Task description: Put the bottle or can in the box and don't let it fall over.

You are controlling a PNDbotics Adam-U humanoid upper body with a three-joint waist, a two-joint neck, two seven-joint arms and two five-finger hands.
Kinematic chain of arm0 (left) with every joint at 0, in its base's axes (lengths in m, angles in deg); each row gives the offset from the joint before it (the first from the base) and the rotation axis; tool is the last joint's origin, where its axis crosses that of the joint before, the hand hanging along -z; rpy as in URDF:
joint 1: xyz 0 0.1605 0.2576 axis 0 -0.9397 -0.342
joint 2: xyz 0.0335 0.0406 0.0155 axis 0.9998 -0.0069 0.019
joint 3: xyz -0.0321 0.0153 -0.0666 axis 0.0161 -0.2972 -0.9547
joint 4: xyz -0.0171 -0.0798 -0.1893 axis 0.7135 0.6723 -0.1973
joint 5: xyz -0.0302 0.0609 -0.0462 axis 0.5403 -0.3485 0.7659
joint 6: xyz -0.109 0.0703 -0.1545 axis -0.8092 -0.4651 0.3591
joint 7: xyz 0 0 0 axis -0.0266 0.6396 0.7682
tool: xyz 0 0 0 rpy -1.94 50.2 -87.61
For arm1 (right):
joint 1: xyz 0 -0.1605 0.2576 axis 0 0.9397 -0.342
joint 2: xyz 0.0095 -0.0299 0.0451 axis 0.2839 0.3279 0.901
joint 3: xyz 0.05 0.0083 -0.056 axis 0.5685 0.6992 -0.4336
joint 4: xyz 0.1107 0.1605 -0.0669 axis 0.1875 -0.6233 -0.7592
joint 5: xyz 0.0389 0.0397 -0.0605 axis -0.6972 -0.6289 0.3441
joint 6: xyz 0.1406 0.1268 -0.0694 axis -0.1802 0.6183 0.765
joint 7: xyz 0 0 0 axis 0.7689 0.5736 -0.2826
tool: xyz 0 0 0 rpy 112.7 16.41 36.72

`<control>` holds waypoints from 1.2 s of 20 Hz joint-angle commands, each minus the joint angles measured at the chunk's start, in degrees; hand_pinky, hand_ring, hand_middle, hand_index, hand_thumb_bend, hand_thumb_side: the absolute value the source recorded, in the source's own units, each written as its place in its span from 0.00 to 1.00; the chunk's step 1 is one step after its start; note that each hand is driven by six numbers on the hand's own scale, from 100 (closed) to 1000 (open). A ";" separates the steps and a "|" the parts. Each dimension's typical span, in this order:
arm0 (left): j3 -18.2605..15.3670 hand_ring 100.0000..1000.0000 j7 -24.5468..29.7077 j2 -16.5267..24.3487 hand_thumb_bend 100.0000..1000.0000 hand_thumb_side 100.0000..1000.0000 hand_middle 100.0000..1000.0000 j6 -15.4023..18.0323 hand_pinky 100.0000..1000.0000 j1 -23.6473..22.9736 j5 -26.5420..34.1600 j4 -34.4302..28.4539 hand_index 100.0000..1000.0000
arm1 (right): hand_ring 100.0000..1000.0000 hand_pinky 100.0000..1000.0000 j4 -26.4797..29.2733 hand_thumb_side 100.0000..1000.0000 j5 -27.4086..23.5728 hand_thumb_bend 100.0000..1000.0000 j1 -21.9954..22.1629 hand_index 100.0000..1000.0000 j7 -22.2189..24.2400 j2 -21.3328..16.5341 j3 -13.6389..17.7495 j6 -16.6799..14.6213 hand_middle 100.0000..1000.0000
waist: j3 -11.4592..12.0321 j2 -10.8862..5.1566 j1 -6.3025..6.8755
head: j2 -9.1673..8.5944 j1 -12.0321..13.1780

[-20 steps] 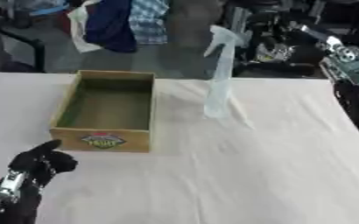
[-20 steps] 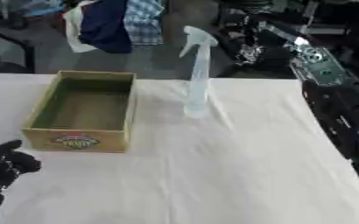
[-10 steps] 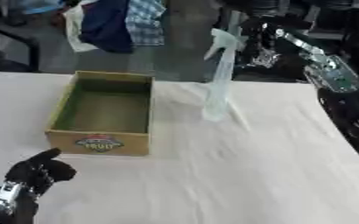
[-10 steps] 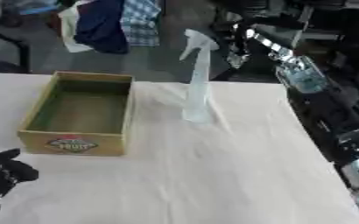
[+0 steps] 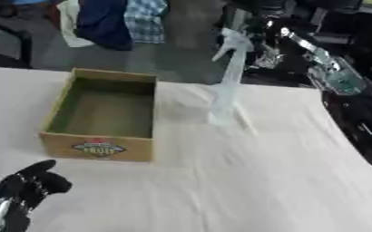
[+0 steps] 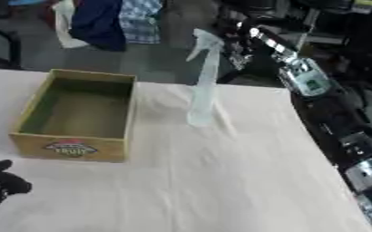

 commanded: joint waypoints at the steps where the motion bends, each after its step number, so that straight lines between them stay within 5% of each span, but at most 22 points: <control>1: 0.34 0.59 0.32 0.16 0.04 1.00 0.52 0.14 0.68 0.88 0.00 -0.70 0.80 | 1.00 0.89 1.06 0.30 -0.63 0.00 -0.50 1.00 4.59 -2.88 0.64 -3.83 1.00 | 0.09 -0.55 0.08 | -0.68 -0.64; 6: 0.39 0.59 0.34 0.06 0.04 1.00 0.52 0.15 0.68 1.08 -0.02 -0.59 0.80 | 1.00 0.87 0.54 0.46 -4.04 0.00 -0.50 1.00 11.82 -2.31 -0.04 -0.59 1.00 | 0.24 -0.21 -0.08 | -0.63 -1.21; 13: 0.52 0.59 0.45 -0.09 0.04 1.00 0.52 0.15 0.68 1.36 0.13 -0.47 0.80 | 1.00 0.86 0.45 0.46 -5.49 0.00 -0.88 1.00 16.85 -2.10 0.34 0.82 1.00 | 0.44 -0.15 -0.35 | -0.73 -1.69; 18: 0.46 0.59 0.42 -0.17 0.04 1.00 0.52 0.18 0.68 1.57 0.26 -0.34 0.80 | 1.00 0.81 0.60 0.16 -2.97 0.00 -0.77 0.97 13.83 -2.54 1.03 -0.63 0.94 | 0.57 -0.23 -0.67 | -1.09 -1.87; 24: 0.41 0.59 0.34 -0.18 0.04 1.00 0.52 0.19 0.68 1.68 0.29 -0.19 0.80 | 1.00 0.77 0.64 0.17 4.23 0.00 -0.42 0.82 5.03 -2.64 1.29 -1.78 0.79 | 0.47 -0.24 -0.89 | -1.27 -1.81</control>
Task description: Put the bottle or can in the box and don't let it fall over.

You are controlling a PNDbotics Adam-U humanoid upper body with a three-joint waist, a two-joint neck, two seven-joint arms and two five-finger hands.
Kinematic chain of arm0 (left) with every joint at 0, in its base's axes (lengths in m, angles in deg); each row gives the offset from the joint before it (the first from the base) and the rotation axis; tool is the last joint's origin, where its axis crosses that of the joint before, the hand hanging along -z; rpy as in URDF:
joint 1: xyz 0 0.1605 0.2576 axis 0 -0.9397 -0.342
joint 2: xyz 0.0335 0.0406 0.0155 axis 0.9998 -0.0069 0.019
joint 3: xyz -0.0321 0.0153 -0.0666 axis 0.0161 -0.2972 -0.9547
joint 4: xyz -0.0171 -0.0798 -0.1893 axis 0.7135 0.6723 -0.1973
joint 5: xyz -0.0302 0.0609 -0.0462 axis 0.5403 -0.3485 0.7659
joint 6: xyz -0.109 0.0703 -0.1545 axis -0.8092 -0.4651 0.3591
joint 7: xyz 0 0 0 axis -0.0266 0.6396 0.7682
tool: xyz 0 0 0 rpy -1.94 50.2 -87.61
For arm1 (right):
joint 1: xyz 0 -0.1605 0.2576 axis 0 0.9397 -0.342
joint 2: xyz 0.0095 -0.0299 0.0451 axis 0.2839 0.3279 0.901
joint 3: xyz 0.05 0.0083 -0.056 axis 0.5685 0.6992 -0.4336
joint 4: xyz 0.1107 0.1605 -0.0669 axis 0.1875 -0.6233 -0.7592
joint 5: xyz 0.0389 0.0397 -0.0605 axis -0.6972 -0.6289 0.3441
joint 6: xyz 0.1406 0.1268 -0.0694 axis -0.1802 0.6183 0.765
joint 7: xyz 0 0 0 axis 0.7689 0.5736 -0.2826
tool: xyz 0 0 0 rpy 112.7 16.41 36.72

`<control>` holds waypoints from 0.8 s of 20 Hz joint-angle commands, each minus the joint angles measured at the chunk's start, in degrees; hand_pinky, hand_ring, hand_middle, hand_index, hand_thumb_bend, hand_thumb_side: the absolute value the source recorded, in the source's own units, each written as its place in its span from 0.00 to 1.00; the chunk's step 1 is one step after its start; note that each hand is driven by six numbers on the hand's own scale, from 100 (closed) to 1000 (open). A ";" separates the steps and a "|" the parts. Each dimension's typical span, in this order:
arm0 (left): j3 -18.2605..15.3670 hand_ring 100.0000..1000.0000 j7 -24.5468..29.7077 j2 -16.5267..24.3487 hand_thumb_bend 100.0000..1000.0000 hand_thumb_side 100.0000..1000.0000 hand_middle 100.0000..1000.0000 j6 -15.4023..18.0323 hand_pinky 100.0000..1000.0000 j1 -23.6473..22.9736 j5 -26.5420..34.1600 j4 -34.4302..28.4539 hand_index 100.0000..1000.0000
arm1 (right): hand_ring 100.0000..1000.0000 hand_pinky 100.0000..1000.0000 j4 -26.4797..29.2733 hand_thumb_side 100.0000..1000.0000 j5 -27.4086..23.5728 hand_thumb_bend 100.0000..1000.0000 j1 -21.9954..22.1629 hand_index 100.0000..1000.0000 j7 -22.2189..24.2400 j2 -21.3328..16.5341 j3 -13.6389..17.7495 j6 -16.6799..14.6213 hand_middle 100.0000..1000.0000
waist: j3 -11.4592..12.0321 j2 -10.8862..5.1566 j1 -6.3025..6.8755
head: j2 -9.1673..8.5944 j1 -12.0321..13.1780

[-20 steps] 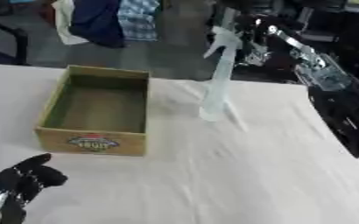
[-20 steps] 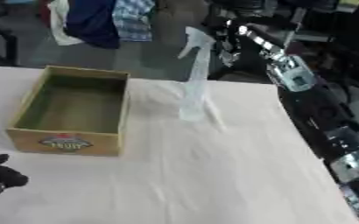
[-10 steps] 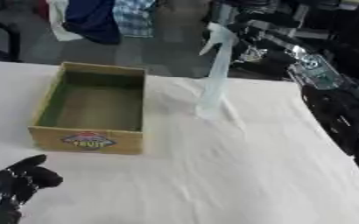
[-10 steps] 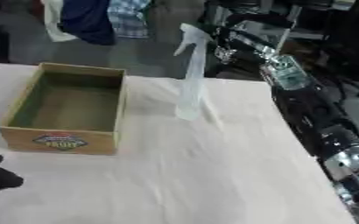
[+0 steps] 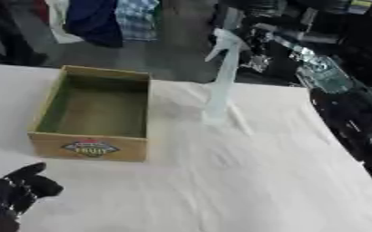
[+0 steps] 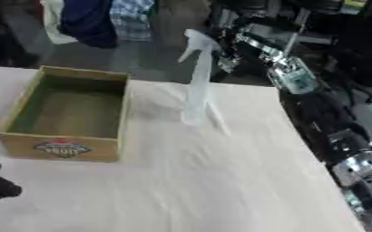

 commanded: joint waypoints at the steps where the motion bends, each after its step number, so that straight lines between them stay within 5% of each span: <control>1: 0.07 0.59 0.04 -0.16 0.04 1.00 0.52 0.05 0.68 0.86 0.25 -0.55 0.80 | 1.00 0.76 0.77 0.17 3.40 0.00 -0.63 0.81 0.59 -2.43 0.56 -5.08 0.77 | -0.13 -0.93 0.25 | -0.91 -0.17; 16: 0.14 0.59 0.12 -0.39 0.04 1.00 0.52 -0.10 0.68 1.08 0.54 -0.41 0.80 | 1.00 0.73 1.36 0.18 8.44 0.00 -1.12 0.74 -6.57 -1.67 -0.02 -4.09 0.72 | 0.16 -1.24 0.01 | -1.19 -0.93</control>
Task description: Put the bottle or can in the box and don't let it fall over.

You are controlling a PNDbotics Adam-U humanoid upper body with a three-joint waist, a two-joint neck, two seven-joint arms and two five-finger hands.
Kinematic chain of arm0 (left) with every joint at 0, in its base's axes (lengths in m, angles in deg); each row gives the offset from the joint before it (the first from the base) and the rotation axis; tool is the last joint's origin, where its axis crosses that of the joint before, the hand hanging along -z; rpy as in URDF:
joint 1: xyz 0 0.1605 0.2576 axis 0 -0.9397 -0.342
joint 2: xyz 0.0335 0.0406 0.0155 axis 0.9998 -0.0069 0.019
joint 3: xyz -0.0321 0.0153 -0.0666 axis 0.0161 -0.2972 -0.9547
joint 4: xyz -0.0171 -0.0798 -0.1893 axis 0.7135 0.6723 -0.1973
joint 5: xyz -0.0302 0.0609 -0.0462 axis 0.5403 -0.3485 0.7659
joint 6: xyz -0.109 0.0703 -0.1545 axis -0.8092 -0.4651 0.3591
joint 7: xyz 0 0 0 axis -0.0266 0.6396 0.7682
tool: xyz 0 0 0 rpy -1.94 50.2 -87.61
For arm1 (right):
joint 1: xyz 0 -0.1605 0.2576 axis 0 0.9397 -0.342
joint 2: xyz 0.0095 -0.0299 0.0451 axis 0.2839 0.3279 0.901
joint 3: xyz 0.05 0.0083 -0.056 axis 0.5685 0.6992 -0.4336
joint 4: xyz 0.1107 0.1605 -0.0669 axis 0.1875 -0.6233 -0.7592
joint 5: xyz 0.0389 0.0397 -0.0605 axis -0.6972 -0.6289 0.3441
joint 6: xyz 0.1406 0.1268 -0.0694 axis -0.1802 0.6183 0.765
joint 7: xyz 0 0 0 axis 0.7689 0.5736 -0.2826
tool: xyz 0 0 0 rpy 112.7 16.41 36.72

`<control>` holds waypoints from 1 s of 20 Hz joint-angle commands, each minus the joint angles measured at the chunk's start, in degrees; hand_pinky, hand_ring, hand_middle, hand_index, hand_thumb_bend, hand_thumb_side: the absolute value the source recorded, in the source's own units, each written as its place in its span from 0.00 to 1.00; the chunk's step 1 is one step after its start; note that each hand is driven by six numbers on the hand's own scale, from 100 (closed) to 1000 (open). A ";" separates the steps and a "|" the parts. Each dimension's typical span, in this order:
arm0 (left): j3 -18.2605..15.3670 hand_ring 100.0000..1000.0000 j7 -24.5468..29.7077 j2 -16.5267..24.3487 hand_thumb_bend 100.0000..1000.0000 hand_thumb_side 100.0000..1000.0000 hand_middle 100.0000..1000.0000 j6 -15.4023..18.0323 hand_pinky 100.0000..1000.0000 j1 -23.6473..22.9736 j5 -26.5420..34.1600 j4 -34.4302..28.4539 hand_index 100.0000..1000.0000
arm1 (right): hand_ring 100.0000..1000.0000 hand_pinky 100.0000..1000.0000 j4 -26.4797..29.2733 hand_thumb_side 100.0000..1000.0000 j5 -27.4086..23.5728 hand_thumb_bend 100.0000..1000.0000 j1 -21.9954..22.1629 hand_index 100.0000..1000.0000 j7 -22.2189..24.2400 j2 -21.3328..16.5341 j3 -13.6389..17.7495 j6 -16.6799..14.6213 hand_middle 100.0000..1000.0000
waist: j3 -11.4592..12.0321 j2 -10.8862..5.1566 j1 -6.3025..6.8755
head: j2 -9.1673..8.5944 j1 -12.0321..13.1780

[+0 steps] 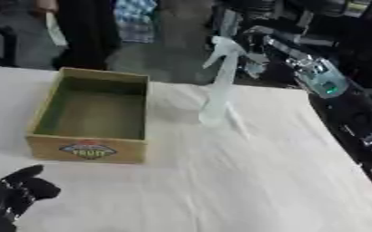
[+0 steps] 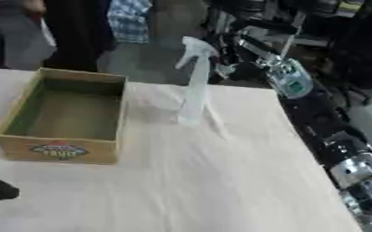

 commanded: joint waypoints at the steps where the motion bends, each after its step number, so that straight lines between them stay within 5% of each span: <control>1: 0.16 0.59 0.11 -0.39 0.04 1.00 0.52 -0.08 0.68 0.95 0.49 -0.68 0.80 | 1.00 0.73 1.38 0.19 0.39 0.00 -1.28 0.73 -0.71 -1.59 0.18 -0.11 0.71 | 0.06 -1.22 0.18 | -0.80 -0.35; 11: 0.17 0.60 0.14 -0.47 0.04 1.00 0.52 -0.08 0.67 1.02 0.33 -0.28 0.80 | 0.98 0.68 1.87 0.27 -0.20 0.00 -1.30 0.52 -3.26 -1.35 0.25 -0.50 0.53 | -0.32 -1.12 -0.15 | -0.95 -0.12; 20: 0.04 0.60 0.04 -0.43 0.04 1.00 0.52 -0.06 0.67 0.88 0.24 -0.14 0.80 | 0.94 0.64 3.00 0.35 -0.27 0.00 -1.01 0.49 -5.16 -1.53 0.25 -1.44 0.48 | -0.71 -1.21 -0.14 | -0.83 -0.20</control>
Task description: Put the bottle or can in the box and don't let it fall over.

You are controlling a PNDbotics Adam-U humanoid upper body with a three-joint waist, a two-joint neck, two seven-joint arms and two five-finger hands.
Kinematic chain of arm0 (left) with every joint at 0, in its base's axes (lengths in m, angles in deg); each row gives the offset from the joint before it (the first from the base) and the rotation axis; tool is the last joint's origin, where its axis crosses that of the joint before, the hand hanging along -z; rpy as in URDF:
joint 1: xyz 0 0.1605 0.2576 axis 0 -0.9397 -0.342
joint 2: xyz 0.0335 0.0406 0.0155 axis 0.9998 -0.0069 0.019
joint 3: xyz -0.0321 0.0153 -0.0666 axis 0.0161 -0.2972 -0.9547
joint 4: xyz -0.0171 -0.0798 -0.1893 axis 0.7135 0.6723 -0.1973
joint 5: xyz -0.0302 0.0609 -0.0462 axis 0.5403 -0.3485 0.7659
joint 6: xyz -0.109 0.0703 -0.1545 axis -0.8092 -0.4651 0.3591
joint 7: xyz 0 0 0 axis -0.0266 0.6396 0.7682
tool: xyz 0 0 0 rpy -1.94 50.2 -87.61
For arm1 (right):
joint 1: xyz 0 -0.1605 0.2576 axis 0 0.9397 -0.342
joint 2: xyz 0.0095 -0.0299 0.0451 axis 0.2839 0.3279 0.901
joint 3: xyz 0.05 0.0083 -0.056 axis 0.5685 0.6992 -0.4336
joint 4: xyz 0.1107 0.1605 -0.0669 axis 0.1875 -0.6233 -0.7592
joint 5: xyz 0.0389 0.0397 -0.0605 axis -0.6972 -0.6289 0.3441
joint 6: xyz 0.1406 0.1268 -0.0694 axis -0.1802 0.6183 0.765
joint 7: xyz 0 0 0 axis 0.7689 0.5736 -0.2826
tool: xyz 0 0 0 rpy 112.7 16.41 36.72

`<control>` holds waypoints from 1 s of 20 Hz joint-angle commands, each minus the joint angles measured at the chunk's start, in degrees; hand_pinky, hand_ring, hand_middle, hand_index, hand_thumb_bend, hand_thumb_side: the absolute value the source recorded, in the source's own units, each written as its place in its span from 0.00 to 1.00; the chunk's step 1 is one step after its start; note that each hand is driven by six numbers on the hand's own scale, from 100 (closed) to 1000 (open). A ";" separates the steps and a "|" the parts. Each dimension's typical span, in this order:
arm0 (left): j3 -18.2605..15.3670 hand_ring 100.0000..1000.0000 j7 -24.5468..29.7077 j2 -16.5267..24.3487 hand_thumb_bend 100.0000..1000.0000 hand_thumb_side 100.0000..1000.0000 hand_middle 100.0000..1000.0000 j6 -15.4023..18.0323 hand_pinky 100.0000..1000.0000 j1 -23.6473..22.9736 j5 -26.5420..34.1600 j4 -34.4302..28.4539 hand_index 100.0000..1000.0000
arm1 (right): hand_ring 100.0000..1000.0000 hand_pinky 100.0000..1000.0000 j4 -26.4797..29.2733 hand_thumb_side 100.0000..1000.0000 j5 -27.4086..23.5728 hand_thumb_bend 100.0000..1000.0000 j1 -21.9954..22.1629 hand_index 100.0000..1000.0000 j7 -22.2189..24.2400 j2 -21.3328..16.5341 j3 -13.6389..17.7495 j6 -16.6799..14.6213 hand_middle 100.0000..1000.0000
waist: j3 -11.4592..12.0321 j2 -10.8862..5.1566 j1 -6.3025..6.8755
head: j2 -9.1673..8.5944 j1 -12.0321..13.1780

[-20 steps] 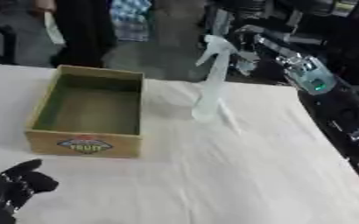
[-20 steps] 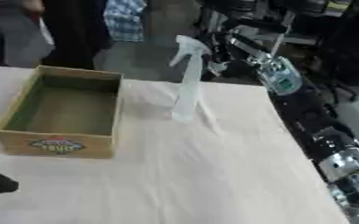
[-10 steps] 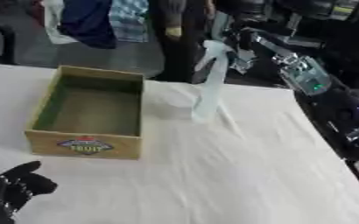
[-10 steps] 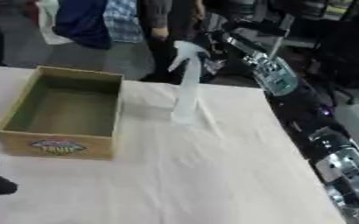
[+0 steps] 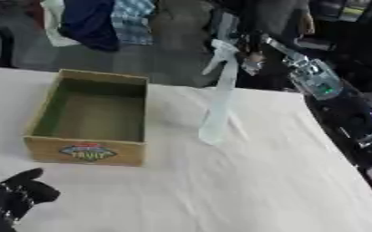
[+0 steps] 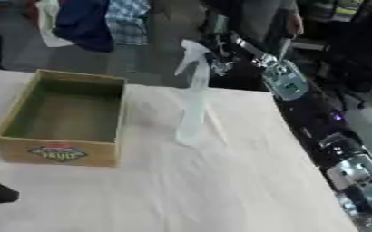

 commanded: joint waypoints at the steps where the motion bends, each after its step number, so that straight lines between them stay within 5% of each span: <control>1: -0.01 0.60 -0.07 -0.37 0.04 1.00 0.52 0.01 0.67 0.75 0.10 -0.50 0.80 | 0.93 0.64 2.25 0.35 -0.68 0.00 -0.55 0.48 -1.04 -2.14 0.41 -0.26 0.48 | -0.27 -1.25 0.32 | -0.35 -0.17; 11: -0.06 0.60 -0.21 -0.19 0.05 1.00 0.52 -0.08 0.67 0.67 0.11 0.63 0.80 | 0.90 0.63 8.08 0.37 -5.29 0.00 -1.19 0.47 -1.80 -2.51 -0.46 0.46 0.47 | 0.25 -2.69 -0.56 | -0.28 0.01; 20: 2.90 0.60 2.68 -1.11 0.04 1.00 0.52 0.12 0.67 2.97 -1.54 4.92 0.80 | 0.89 0.63 10.80 0.37 -7.60 0.00 -3.58 0.47 -0.52 0.33 -1.79 0.30 0.46 | 4.47 -3.81 -4.04 | -2.54 0.19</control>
